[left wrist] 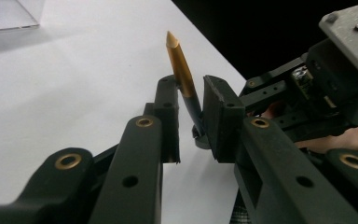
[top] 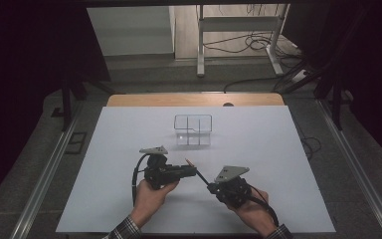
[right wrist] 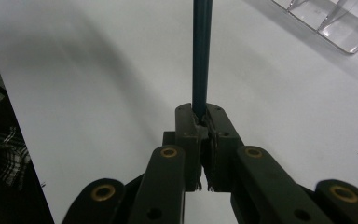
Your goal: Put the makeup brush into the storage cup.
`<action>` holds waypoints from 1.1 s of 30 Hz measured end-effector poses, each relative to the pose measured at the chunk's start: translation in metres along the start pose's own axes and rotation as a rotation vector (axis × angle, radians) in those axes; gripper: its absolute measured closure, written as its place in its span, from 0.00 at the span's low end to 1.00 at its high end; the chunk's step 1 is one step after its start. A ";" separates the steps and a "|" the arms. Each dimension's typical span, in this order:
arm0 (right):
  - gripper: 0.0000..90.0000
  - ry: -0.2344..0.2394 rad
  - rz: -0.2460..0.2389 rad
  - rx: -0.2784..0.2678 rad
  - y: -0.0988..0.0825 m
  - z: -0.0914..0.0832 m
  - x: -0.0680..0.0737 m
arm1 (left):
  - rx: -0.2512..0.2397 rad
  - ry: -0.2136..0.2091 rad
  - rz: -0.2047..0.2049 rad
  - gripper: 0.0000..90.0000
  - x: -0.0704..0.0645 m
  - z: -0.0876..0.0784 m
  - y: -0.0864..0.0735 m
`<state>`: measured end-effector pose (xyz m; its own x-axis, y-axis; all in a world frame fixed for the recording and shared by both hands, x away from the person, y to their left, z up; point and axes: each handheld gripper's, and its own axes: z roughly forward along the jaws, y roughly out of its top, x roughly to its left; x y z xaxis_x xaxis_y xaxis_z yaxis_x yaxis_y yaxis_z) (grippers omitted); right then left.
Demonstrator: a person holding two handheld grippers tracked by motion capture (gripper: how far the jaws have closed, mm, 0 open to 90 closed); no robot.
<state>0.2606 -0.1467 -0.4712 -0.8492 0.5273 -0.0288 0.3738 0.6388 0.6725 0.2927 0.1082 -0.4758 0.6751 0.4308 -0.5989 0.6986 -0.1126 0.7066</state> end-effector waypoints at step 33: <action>0.93 0.035 -0.023 0.022 0.000 0.006 0.004 | 0.018 -0.009 0.037 0.93 -0.010 0.004 0.002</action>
<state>0.2592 -0.1413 -0.4753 -0.8699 0.4929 -0.0182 0.3619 0.6630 0.6553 0.2885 0.1000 -0.4706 0.7028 0.4182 -0.5754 0.6768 -0.1442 0.7219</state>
